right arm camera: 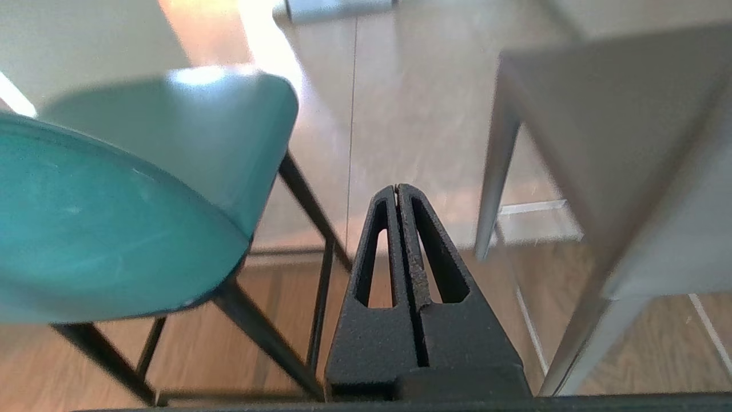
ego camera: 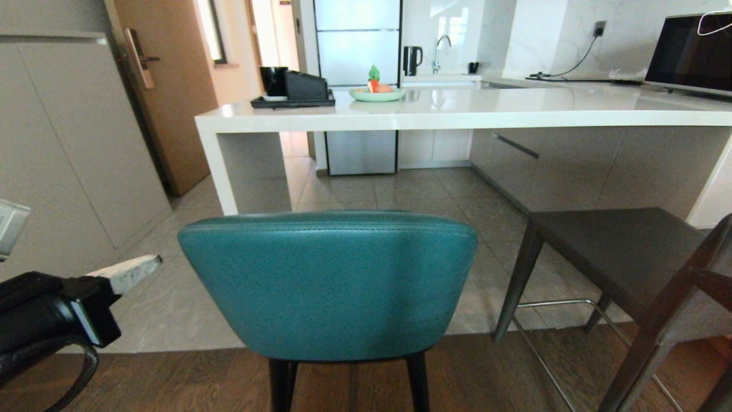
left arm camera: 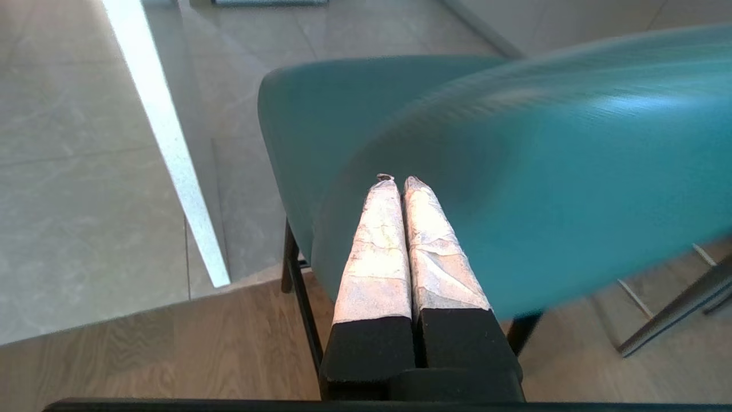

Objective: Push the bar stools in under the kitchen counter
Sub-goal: Push the blue chair back under the dining table

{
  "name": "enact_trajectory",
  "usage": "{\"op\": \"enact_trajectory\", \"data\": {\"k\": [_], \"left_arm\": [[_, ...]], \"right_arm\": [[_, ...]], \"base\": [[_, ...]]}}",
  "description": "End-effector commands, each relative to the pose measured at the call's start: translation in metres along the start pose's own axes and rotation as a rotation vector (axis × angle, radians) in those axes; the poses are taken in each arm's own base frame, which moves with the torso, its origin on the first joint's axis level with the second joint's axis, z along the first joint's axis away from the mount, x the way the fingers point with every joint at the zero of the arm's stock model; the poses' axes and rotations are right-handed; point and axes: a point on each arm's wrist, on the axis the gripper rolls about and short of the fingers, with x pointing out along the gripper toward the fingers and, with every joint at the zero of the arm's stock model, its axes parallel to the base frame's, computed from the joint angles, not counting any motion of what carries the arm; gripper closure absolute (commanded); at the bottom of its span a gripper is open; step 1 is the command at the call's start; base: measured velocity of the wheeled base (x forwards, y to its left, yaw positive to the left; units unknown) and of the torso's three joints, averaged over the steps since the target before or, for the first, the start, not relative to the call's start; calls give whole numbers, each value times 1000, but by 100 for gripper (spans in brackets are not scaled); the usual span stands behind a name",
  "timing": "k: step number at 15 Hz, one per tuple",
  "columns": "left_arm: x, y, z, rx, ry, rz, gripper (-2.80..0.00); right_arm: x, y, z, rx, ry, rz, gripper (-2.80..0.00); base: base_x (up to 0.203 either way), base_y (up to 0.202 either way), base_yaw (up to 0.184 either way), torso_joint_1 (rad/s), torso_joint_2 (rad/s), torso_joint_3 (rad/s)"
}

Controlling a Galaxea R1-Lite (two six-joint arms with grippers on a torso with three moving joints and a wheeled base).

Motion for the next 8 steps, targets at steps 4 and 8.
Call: {"op": "enact_trajectory", "data": {"k": [4, 8], "left_arm": [[81, 19, -23, -10, 50, 1, 0], [89, 33, -21, -7, 11, 41, 0]], "right_arm": [[83, 15, -7, -6, 110, -7, 0], [113, 52, -9, 21, 59, -3, 0]], "base": [[0, 0, 0, 0, 0, 0], [0, 0, 0, 0, 0, 0]]}}
